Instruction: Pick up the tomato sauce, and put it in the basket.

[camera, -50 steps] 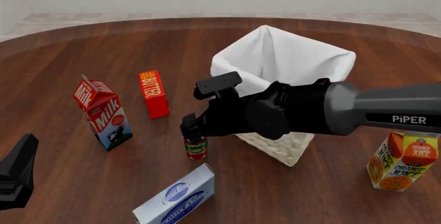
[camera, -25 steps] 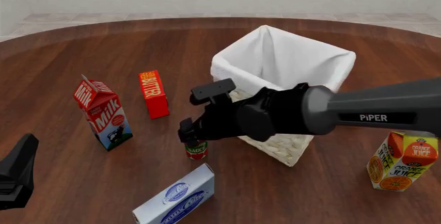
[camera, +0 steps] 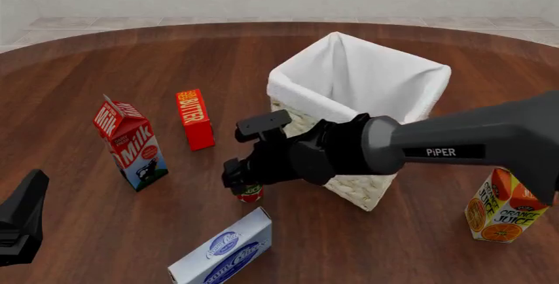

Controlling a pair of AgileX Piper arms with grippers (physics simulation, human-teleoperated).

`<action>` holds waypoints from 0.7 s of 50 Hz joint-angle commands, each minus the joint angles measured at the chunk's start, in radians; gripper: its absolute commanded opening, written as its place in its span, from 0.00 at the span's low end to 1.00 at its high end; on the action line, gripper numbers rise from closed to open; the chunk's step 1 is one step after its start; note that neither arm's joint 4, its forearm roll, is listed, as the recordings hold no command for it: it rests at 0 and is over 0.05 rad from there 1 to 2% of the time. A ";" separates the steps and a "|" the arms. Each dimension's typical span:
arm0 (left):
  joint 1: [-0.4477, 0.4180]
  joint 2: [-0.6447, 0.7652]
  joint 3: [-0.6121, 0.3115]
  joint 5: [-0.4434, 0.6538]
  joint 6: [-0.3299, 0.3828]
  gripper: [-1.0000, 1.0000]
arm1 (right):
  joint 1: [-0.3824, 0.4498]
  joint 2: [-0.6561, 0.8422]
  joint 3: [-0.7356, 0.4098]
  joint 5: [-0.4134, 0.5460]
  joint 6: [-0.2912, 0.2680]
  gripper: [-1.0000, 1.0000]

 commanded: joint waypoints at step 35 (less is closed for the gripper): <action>-0.003 -0.004 0.015 -0.012 0.003 1.00 | 0.003 0.060 0.006 -0.026 0.030 1.00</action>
